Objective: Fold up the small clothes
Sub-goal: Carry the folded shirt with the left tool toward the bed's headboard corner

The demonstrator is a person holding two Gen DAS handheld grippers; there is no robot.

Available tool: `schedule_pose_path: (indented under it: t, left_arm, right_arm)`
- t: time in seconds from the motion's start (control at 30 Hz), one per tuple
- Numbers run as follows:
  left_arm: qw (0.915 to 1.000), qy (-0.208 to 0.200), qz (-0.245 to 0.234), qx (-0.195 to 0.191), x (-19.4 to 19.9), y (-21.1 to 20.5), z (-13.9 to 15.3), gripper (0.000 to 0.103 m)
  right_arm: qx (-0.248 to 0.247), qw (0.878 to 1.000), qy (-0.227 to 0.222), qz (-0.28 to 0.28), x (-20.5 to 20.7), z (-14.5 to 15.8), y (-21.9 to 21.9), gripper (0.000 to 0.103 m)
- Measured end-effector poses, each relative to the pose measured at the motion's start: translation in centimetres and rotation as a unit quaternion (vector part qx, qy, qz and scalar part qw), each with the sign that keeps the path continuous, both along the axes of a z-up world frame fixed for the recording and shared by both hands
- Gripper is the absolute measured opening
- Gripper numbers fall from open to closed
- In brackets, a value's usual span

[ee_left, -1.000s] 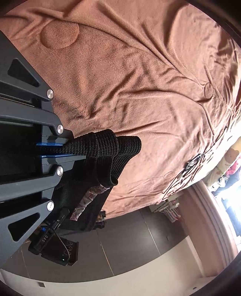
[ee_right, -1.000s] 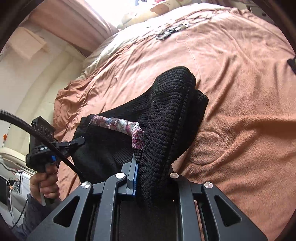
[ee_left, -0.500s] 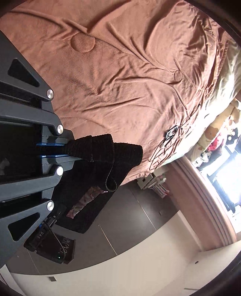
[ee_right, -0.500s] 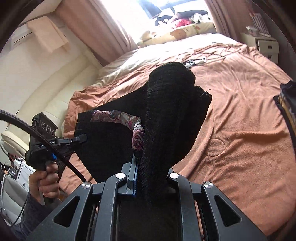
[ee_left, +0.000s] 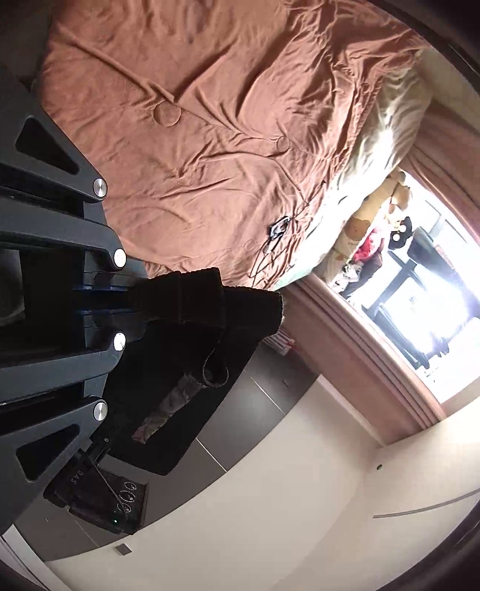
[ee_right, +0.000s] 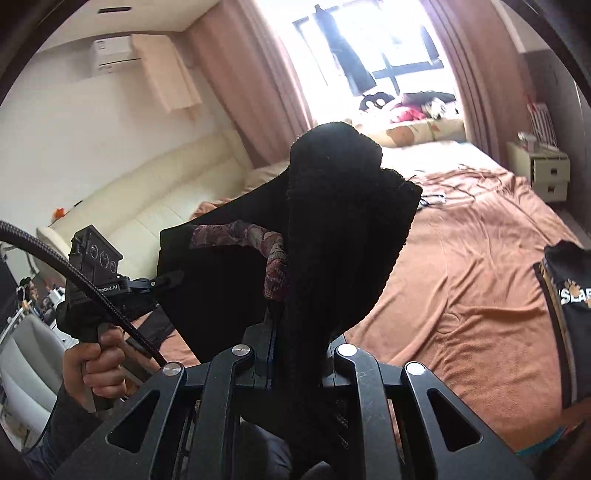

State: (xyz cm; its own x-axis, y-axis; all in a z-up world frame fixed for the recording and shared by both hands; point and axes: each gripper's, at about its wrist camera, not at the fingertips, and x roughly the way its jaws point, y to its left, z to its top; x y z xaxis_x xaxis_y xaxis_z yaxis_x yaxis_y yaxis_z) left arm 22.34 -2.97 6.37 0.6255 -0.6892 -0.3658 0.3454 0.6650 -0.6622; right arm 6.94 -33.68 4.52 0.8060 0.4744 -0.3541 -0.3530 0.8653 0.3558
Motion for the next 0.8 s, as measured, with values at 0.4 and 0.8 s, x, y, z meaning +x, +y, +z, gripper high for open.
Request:
schedule_pose_path:
  t: [0.4, 0.8]
  left_arm:
    - [0.9956, -0.075, 0.053, 0.016, -10.6, 6.0, 7.6, 0.005]
    - [0.9889, -0.084, 0.123, -0.004, -10.9, 13.4, 5.7, 0.005]
  right_arm:
    - [0.005, 0.992, -0.086, 0.089, -12.3, 5.6, 4.0, 0.011]
    - [-0.022, 0.986, -0.072, 0.149, -10.3, 6.4, 8.4, 0.011]
